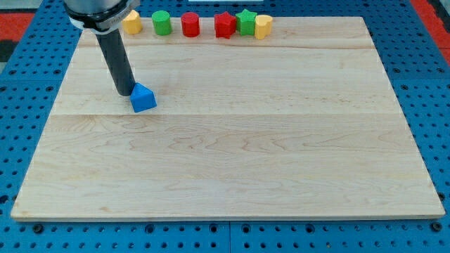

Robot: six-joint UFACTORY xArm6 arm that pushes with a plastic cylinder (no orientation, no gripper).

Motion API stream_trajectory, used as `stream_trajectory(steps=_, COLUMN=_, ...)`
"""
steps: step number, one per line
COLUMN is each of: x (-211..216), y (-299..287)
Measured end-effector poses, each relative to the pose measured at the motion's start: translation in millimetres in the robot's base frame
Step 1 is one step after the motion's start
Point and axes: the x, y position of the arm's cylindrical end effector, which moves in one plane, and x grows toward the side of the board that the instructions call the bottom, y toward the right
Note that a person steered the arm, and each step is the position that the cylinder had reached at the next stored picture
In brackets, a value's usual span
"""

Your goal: Point your arm towards top center

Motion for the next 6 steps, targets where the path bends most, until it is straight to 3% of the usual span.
stream_trajectory(steps=1, x=-9, y=-23)
stream_trajectory(steps=2, x=-14, y=13)
stream_trajectory(steps=5, x=-148, y=223)
stream_trajectory(steps=6, x=-152, y=293)
